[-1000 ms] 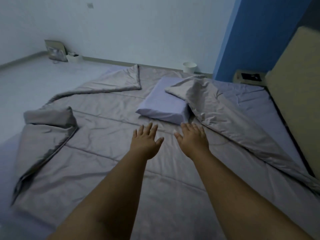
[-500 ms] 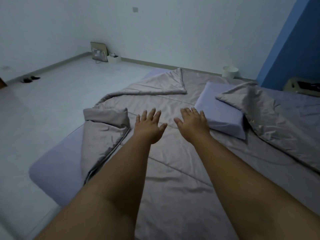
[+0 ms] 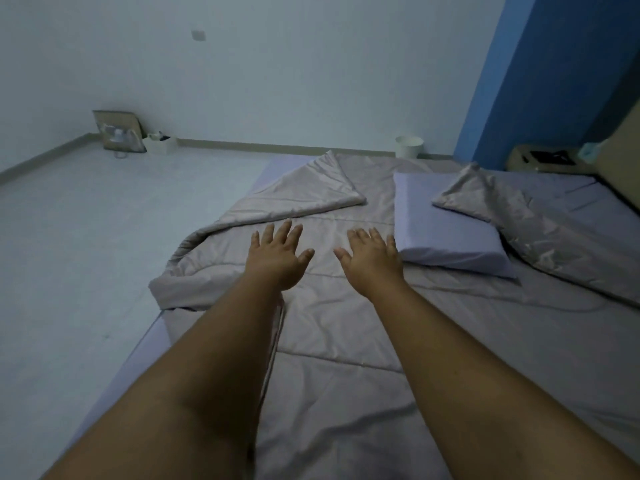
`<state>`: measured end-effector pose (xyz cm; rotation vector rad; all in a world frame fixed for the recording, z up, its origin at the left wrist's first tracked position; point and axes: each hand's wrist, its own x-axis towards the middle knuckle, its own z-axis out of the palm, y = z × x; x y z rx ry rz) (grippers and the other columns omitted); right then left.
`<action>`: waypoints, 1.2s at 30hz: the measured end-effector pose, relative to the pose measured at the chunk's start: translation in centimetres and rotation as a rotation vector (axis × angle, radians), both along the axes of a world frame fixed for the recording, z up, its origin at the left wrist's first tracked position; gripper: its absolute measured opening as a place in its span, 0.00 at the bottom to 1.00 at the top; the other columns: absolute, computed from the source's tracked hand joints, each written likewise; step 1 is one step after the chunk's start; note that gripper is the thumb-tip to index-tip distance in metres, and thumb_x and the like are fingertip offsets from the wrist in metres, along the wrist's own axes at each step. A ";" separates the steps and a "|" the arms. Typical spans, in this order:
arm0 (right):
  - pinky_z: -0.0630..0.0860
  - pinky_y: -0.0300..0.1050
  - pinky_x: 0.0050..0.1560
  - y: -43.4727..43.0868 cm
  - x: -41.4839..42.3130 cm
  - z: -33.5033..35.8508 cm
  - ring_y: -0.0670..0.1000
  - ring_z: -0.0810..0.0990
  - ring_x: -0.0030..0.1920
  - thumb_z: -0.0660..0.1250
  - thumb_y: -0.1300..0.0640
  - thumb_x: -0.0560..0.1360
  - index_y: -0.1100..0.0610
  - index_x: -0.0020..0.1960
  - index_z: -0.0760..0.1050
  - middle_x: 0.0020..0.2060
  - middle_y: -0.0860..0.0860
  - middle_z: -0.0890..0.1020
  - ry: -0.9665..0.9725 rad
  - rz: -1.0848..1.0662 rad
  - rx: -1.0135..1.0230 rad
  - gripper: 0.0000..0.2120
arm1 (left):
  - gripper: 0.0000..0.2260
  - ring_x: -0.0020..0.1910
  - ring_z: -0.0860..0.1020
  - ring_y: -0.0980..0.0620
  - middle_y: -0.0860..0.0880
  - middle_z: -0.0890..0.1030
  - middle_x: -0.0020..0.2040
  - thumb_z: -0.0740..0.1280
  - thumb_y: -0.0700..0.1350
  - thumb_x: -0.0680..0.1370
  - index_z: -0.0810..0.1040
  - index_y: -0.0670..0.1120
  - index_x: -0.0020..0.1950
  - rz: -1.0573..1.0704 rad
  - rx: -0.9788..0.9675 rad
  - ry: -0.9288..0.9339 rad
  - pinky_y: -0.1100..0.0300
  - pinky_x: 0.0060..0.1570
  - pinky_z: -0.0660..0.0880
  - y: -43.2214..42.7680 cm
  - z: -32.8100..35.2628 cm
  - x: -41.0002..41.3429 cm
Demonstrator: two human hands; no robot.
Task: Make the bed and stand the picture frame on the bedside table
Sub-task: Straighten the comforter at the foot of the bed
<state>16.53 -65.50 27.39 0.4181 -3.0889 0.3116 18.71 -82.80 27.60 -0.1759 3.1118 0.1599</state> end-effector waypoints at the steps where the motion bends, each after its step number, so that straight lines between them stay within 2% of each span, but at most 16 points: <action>1: 0.44 0.57 0.75 -1.3 0.1 0.1 0.54 0.51 0.76 0.46 0.41 0.80 0.54 0.76 0.54 0.76 0.51 0.58 -0.005 -0.009 -0.002 0.28 | 0.30 0.78 0.42 0.47 0.52 0.44 0.79 0.46 0.63 0.79 0.45 0.54 0.77 -0.004 0.000 0.003 0.45 0.76 0.41 -1.5 0.3 -0.2; 8: 0.44 0.57 0.75 -7.1 -0.8 1.9 0.54 0.50 0.76 0.46 0.42 0.80 0.55 0.76 0.53 0.76 0.51 0.57 0.063 -0.039 0.003 0.29 | 0.29 0.78 0.43 0.46 0.52 0.45 0.79 0.45 0.63 0.79 0.45 0.54 0.78 -0.067 -0.007 0.065 0.44 0.76 0.41 -8.2 2.3 -1.0; 12: 0.43 0.56 0.75 -10.8 -0.4 1.8 0.53 0.50 0.77 0.45 0.42 0.80 0.55 0.76 0.52 0.77 0.51 0.56 0.049 -0.078 0.030 0.29 | 0.29 0.78 0.42 0.47 0.52 0.44 0.79 0.45 0.63 0.79 0.45 0.54 0.78 -0.122 -0.021 0.016 0.45 0.76 0.41 -12.0 2.0 -1.1; 18: 0.44 0.56 0.75 -18.6 -0.3 0.5 0.53 0.50 0.77 0.45 0.41 0.80 0.55 0.76 0.52 0.76 0.52 0.57 0.059 -0.248 0.005 0.29 | 0.29 0.78 0.42 0.47 0.52 0.44 0.79 0.45 0.63 0.79 0.45 0.54 0.78 -0.275 -0.015 0.052 0.46 0.76 0.41 -19.3 0.9 -3.8; 23: 0.43 0.57 0.75 -25.4 1.6 -1.0 0.54 0.49 0.77 0.45 0.42 0.80 0.55 0.76 0.52 0.77 0.52 0.56 -0.007 -0.349 -0.055 0.28 | 0.29 0.78 0.42 0.47 0.52 0.44 0.79 0.44 0.64 0.79 0.44 0.55 0.77 -0.402 -0.059 -0.003 0.46 0.76 0.40 -25.1 -0.3 -3.9; 29: 0.43 0.57 0.75 -26.4 1.2 -1.4 0.54 0.50 0.77 0.46 0.42 0.80 0.54 0.76 0.53 0.76 0.52 0.57 0.031 -0.412 -0.061 0.28 | 0.29 0.78 0.43 0.47 0.52 0.45 0.79 0.45 0.64 0.79 0.45 0.54 0.77 -0.446 -0.018 0.006 0.47 0.76 0.42 -25.5 -0.8 -6.7; 36: 0.43 0.57 0.75 -25.2 -1.5 -5.6 0.54 0.49 0.77 0.46 0.42 0.80 0.55 0.76 0.52 0.76 0.52 0.57 -0.048 -0.481 -0.069 0.28 | 0.29 0.78 0.43 0.47 0.52 0.45 0.79 0.46 0.63 0.79 0.45 0.54 0.77 -0.542 0.003 -0.101 0.47 0.76 0.43 -24.5 -6.6 -8.9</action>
